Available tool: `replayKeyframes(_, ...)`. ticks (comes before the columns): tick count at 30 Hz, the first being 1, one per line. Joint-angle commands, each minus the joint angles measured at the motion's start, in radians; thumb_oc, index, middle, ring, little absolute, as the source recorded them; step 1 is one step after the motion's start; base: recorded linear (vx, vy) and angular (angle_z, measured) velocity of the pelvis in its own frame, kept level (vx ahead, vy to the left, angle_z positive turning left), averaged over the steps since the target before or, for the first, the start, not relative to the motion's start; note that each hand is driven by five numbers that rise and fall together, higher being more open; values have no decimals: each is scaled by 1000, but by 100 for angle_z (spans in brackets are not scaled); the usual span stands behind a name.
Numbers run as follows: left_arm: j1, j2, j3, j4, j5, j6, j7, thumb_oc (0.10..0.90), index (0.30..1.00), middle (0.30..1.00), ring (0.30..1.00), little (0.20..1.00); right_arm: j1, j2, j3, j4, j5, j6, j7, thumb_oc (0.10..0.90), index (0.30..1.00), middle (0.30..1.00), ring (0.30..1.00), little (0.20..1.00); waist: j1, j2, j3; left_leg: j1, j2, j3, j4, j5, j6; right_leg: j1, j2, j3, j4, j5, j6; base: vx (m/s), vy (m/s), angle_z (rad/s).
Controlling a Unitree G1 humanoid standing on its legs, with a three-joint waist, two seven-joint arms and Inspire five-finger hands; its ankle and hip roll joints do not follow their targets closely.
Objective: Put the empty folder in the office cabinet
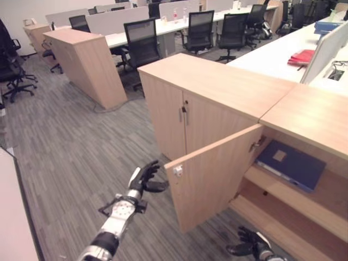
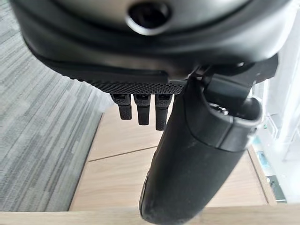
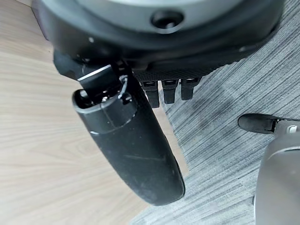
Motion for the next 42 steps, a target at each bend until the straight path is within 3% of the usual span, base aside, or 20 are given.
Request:
replayKeyframes(1, -249, -49, -27, 103, -9, -80, -9, 800, 900, 900, 900, 900, -105, -30, 39, -59, -8, -53, 1, 800, 900, 900, 900, 900, -54, -6, -4, -15, 79, -14, -6, -22, -93, 51, -35, 16, 26, -104, 79, -8, -22, -13)
replayKeyframes(9, -325, -150, -67, 155, -59, -86, 14, 800, 900, 900, 900, 900, -141, -42, 51, -31, 2, -52, -16, 800, 900, 900, 900, 900, -105, -2, 13, -12, 110, 38, -6, -10, -105, 18, -16, 53, 41, -102, 79, -12, -43, -21)
replayKeyframes(12, -329, -170, -82, 140, -73, -89, 12, 800, 900, 900, 900, 900, -150, -43, 47, -20, 5, -54, -23, 800, 900, 900, 900, 900, -107, -2, 18, -16, 114, 40, -6, -6, -107, 12, -12, 54, 43, -103, 78, -35, -45, -4)
replayKeyframes(17, -262, -212, -199, -83, -114, -102, -61, 800, 900, 900, 900, 900, -207, -46, 15, 17, 33, -54, -53, 800, 900, 900, 900, 900, -109, -3, 49, -22, 137, 52, 13, 12, -120, -4, 3, 73, 51, -105, 66, -47, -45, -18)
replayKeyframes(19, -227, -194, -231, -177, -123, -107, -90, 800, 900, 900, 900, 900, -248, -45, 21, 27, 42, -54, -57, 800, 900, 900, 900, 900, -85, -13, 72, -51, 131, 9, 81, -8, -123, -20, 7, 108, 66, -106, 60, -69, -23, -42)
replayKeyframes(20, -185, -166, -247, -269, -136, -103, -113, 800, 900, 900, 900, 900, -289, -43, 32, 41, 51, -52, -66, 800, 900, 900, 900, 900, -24, -18, 92, -75, 69, -160, 135, -63, -103, -52, 19, 163, 97, -110, 59, -56, -13, -65)
replayKeyframes(21, -185, -165, -247, -270, -137, -103, -113, 800, 900, 900, 900, 900, -290, -43, 32, 41, 51, -52, -66, 800, 900, 900, 900, 900, -24, -19, 89, -79, 68, -160, 135, -60, -103, -56, 18, 164, 97, -108, 59, -49, -33, -112)
replayKeyframes(23, -130, -147, -261, -339, -157, -109, -148, 800, 900, 900, 900, 900, -300, -40, 29, 54, 48, -49, -62, 800, 900, 900, 900, 900, 8, -17, 84, -83, 2, -315, 126, -117, -82, -87, 40, 223, 108, -105, 55, -35, -10, -143)
replayKeyframes(25, -79, -128, -277, -433, -169, -99, -189, 800, 900, 900, 900, 900, -291, -40, 4, 60, 42, -48, -61, 800, 900, 900, 900, 900, 5, -15, 88, -96, -46, -374, 136, -142, -55, -113, 50, 279, 104, -83, 71, -56, 57, -137)
replayKeyframes(27, -63, -122, -281, -461, -177, -99, -199, 800, 900, 900, 900, 900, -297, -31, 0, 63, 36, -45, -64, 800, 900, 900, 900, 900, 0, -15, 86, -89, -54, -374, 126, -150, -45, -126, 56, 298, 100, -69, 77, -42, 71, -108)
replayKeyframes(31, -25, -96, -296, -523, -225, -89, -223, 800, 900, 900, 900, 900, -316, 20, -7, 59, 27, -39, -86, 800, 900, 900, 900, 900, -5, -26, 97, -71, -32, -268, 72, -141, -21, -203, 70, 331, 125, -23, 121, -79, 21, -122)
replayKeyframes(33, -30, -91, -306, -539, -241, -84, -224, 800, 900, 900, 900, 900, -318, 46, -10, 60, 27, -33, -95, 800, 900, 900, 900, 900, -12, -28, 114, -65, -10, -198, 47, -126, -22, -247, 51, 257, 166, -20, 141, -131, -96, -151)
replayKeyframes(35, -50, -81, -330, -558, -231, -74, -232, 800, 900, 900, 900, 900, -298, 62, -13, 61, 14, -29, -100, 800, 900, 900, 900, 900, -5, -12, 125, -72, 26, -135, 45, -110, -28, -244, -25, 65, 201, -71, 110, -165, -125, -105)
replayKeyframes(36, -58, -75, -326, -561, -226, -73, -231, 800, 900, 900, 900, 900, -288, 67, -9, 60, 9, -27, -99, 800, 900, 900, 900, 900, -6, -11, 121, -77, 38, -99, 41, -99, -31, -231, -60, 5, 207, -76, 102, -165, -110, -64)
replayKeyframes(39, -70, -64, -313, -561, -199, -75, -227, 800, 900, 900, 900, 900, -253, 67, -13, 55, -13, -18, -89, 800, 900, 900, 900, 900, -19, -15, 109, -67, 63, -26, 34, -90, -35, -209, -127, -37, 251, -75, 102, -113, -152, -65)
replayKeyframes(42, -60, -60, -260, -533, -175, -80, -203, 800, 900, 900, 900, 900, -193, 65, -41, 63, -15, -14, -83, 800, 900, 900, 900, 900, -16, -37, 81, -56, 74, 52, 34, -94, -45, -168, -188, -80, 219, -43, 123, -9, -252, -113)
